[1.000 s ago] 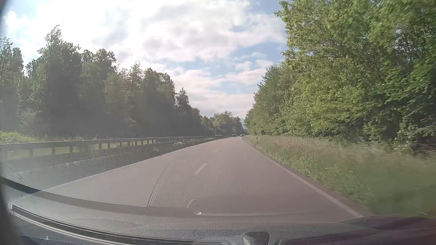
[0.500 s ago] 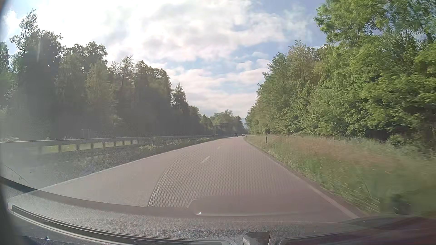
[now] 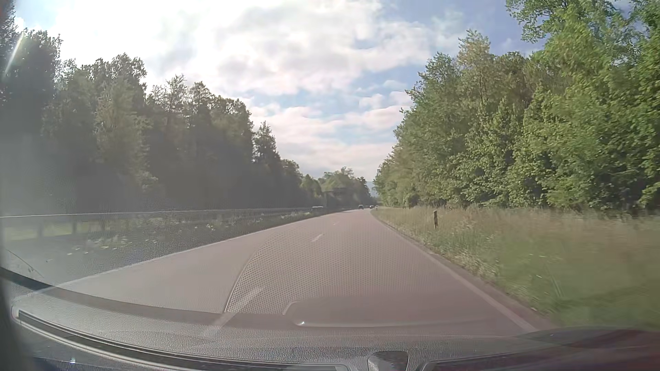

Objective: Follow the waypoints while adhering to traffic rules and regulations

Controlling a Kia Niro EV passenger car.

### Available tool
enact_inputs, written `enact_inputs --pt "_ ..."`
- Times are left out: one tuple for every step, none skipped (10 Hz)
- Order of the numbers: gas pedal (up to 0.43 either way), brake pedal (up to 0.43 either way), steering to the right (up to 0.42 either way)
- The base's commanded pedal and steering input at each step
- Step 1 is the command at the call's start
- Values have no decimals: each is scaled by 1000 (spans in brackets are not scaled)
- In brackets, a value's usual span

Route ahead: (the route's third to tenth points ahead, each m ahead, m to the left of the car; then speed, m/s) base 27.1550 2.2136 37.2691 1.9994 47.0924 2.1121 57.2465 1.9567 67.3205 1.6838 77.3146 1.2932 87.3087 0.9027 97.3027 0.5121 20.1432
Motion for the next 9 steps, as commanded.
enact_inputs --pt "157 0 -2" --pt "157 0 -2" --pt "157 0 -2" --pt "157 0 -2" --pt "150 0 -2" --pt "150 0 -2" --pt "150 0 -2" --pt "138 0 -2" --pt "138 0 -2"
